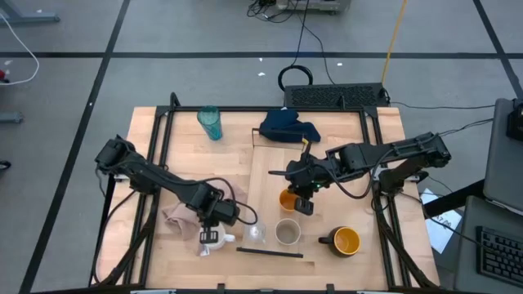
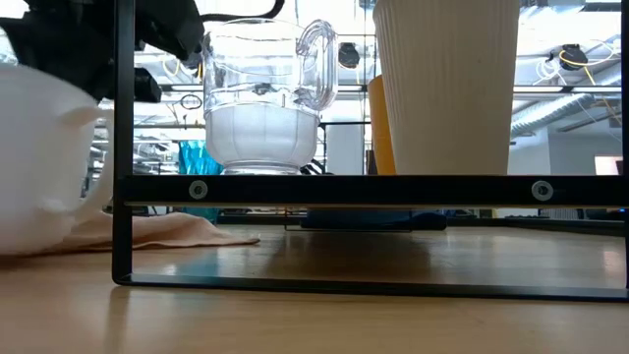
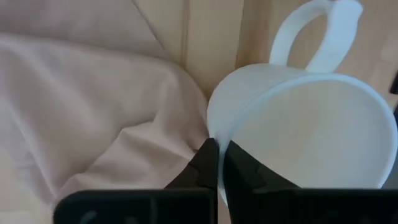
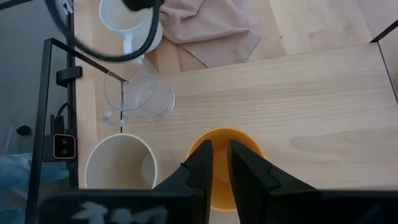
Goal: Stack small to large cups/mugs on shelf
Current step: Put the white cup on the shelf aligned with the transparent cup
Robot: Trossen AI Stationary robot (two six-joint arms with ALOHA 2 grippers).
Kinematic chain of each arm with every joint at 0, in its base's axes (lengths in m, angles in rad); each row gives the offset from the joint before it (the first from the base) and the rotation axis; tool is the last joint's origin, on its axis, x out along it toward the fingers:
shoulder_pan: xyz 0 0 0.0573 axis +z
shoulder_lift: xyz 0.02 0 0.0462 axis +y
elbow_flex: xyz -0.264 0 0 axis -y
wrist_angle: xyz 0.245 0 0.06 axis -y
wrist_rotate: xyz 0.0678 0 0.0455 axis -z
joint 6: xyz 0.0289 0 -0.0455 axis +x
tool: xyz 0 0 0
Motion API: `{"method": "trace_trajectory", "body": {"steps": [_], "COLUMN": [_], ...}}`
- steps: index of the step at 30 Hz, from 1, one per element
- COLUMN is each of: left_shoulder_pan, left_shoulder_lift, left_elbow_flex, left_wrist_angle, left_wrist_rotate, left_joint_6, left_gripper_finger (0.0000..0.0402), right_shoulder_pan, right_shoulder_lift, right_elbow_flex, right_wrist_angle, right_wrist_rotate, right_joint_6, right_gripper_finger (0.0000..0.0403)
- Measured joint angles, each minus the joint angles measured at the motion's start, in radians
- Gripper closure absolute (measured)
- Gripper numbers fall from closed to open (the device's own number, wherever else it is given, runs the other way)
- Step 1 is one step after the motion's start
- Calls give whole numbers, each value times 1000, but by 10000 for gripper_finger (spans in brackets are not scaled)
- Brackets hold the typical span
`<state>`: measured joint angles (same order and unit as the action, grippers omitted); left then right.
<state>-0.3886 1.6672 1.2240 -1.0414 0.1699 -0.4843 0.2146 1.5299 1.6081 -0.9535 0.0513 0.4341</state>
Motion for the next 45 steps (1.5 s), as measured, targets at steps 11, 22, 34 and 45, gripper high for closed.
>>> {"method": "trace_trajectory", "body": {"steps": [11,22,34,45], "left_shoulder_pan": [95,230,328,300], "left_shoulder_lift": [-170,-229,-225,-216], "left_elbow_flex": [1,1,18,19], "left_wrist_angle": [-87,-102,6,181], "left_wrist_rotate": [-45,-77,-44,-86], "left_joint_6": [-67,-211,-576,-836], "left_gripper_finger": [395,397,395,397], "right_shoulder_pan": [0,0,0,0], "right_shoulder_lift": [0,0,0,0], "right_elbow_flex": [0,0,0,0], "right_wrist_angle": [0,0,-1,-1], "right_wrist_rotate": [0,0,57,57], "right_joint_6": [-9,-31,-52,-109], "right_gripper_finger": [361,361,361,361]}}
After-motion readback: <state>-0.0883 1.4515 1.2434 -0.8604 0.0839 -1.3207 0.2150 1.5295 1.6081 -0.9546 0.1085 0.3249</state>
